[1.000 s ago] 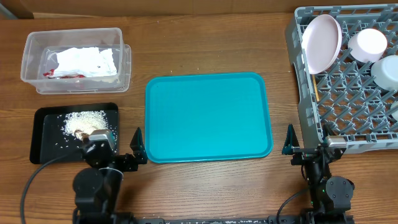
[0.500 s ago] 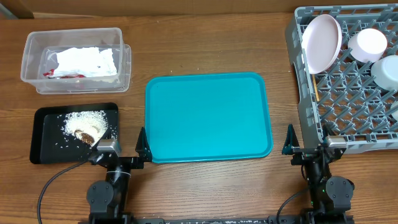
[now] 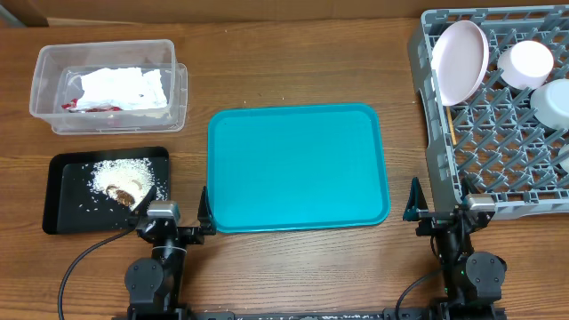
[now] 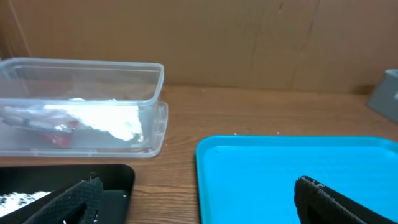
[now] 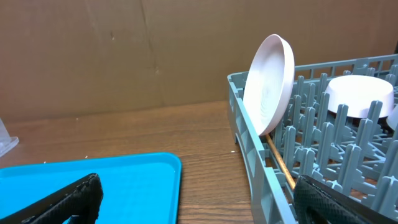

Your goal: Sort waste into correct bins and load items into the dishwasher

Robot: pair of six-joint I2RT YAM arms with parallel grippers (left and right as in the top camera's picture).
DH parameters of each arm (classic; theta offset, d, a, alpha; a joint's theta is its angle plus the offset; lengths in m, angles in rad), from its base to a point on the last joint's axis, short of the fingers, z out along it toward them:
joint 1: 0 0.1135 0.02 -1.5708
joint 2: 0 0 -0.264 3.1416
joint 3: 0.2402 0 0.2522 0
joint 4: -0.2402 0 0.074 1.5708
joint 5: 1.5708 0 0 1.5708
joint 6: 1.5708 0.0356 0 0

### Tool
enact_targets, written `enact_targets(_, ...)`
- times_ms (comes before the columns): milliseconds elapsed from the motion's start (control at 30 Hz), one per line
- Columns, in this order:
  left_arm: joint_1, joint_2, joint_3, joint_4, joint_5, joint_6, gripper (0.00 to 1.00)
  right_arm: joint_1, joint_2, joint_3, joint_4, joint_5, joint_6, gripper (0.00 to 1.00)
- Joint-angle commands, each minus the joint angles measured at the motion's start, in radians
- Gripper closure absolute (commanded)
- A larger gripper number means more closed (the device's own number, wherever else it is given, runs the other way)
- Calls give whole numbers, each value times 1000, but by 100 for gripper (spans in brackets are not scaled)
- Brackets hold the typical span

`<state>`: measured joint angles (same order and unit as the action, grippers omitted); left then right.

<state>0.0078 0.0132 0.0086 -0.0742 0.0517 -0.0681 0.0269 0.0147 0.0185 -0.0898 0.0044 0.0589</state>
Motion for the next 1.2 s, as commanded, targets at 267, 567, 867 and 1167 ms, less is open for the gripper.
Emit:
enact_targets(267, -1, -9, -4, -2, -6, 106, 0, 0, -12, -11, 6, 2, -4, 0)
enact_targets(567, -1, -9, -4, -2, -6, 106, 0, 0, -12, -11, 6, 2, -4, 0)
enact_targets(867, -1, -9, -4, -2, -6, 106, 0, 0, -12, -11, 6, 2, -4, 0)
enact_targets(1167, -1, -9, -4, -2, -6, 106, 0, 0, -12, -11, 6, 2, -4, 0)
